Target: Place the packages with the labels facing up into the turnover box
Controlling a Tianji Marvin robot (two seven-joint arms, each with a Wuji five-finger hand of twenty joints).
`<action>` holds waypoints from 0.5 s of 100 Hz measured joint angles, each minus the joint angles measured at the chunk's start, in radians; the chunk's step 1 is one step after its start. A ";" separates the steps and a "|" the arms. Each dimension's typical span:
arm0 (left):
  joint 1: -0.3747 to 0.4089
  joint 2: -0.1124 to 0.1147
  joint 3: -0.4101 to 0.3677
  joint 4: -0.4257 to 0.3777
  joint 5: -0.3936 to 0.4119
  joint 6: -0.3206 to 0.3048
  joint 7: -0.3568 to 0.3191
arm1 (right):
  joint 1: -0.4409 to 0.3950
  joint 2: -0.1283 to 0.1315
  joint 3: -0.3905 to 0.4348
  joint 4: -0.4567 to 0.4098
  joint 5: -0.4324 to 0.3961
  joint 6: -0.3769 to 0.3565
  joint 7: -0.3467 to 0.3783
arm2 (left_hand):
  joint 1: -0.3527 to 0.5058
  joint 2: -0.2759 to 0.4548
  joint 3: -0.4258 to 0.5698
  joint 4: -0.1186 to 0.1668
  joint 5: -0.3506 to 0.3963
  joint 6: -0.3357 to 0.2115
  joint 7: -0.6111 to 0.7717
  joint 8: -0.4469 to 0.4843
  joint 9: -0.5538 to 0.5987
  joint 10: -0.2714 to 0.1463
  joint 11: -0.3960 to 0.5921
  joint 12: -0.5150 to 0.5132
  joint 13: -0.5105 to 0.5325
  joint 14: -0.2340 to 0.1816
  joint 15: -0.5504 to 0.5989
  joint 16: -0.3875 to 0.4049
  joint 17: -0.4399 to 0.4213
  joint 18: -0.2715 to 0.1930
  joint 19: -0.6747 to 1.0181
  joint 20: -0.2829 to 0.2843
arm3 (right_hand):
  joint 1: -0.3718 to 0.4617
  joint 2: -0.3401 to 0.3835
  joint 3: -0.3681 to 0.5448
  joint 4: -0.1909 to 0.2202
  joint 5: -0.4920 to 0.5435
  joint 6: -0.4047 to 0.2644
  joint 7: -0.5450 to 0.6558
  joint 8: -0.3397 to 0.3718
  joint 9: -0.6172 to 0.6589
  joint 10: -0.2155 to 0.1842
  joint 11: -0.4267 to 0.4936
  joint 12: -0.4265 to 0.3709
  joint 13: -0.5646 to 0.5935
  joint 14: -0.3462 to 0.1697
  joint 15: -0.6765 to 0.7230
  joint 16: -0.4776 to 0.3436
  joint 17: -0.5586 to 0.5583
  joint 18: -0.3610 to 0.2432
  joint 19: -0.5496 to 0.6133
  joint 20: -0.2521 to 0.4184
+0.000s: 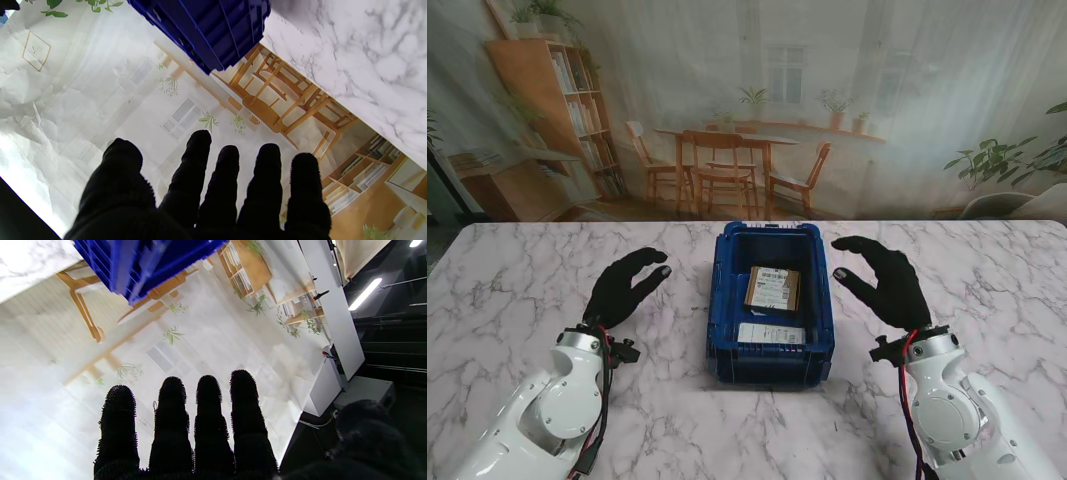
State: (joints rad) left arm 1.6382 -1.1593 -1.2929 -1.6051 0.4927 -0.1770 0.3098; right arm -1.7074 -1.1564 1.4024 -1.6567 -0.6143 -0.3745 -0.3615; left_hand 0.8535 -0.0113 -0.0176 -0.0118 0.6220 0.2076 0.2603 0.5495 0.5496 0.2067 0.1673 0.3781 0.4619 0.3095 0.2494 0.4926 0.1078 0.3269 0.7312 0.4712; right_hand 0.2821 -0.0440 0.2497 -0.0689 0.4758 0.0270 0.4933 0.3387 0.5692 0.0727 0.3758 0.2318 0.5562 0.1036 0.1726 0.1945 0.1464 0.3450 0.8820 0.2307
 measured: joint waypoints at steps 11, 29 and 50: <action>-0.023 -0.002 0.036 0.024 -0.012 0.031 -0.018 | 0.016 -0.005 -0.013 0.049 -0.005 0.009 -0.019 | 0.000 0.000 0.000 0.000 0.000 0.000 0.000 0.000 0.001 -0.001 0.012 0.003 0.000 -0.001 0.000 0.001 -0.006 0.000 0.000 0.000 | 0.000 0.000 0.000 0.000 0.000 0.000 0.000 0.000 0.000 -0.009 0.000 0.000 0.000 -0.003 0.000 0.000 0.000 -0.003 -0.002 0.000; -0.034 -0.008 0.042 0.043 -0.028 0.027 -0.040 | 0.037 -0.010 -0.025 0.094 0.086 0.024 -0.002 | 0.000 0.000 0.000 0.000 0.000 0.000 0.000 0.000 0.001 -0.001 0.025 0.013 0.000 -0.001 0.000 0.001 -0.006 0.000 0.000 0.000 | 0.021 0.000 0.000 0.000 0.000 0.000 0.000 0.000 0.000 -0.009 0.000 0.000 -0.010 -0.004 0.000 -0.006 -0.008 -0.006 -0.014 0.000; -0.029 -0.008 0.018 0.043 -0.006 -0.006 -0.034 | 0.049 -0.014 -0.029 0.117 0.082 0.032 0.013 | 0.000 0.000 0.000 0.000 0.000 0.000 0.000 0.000 0.001 -0.001 0.026 0.013 0.000 -0.005 0.000 0.001 -0.006 0.000 0.000 0.001 | 0.021 0.000 0.000 0.001 0.000 0.000 0.000 0.000 0.000 -0.009 0.000 0.000 -0.010 -0.004 0.000 -0.006 -0.011 -0.006 -0.023 0.000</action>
State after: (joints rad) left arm 1.6092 -1.1676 -1.2753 -1.5621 0.4868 -0.1833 0.2759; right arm -1.6580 -1.1702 1.3729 -1.5400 -0.5322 -0.3420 -0.3489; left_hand 0.8535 -0.0110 -0.0176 -0.0118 0.6220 0.2077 0.2603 0.5495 0.5506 0.2062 0.1930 0.3907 0.4619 0.3048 0.2492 0.4939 0.1014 0.3269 0.7312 0.4724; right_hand 0.3027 -0.0441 0.2500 -0.0684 0.4759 0.0267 0.4933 0.3387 0.5696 0.0641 0.3758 0.2318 0.5459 0.0994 0.1725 0.1885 0.1351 0.3389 0.8590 0.2305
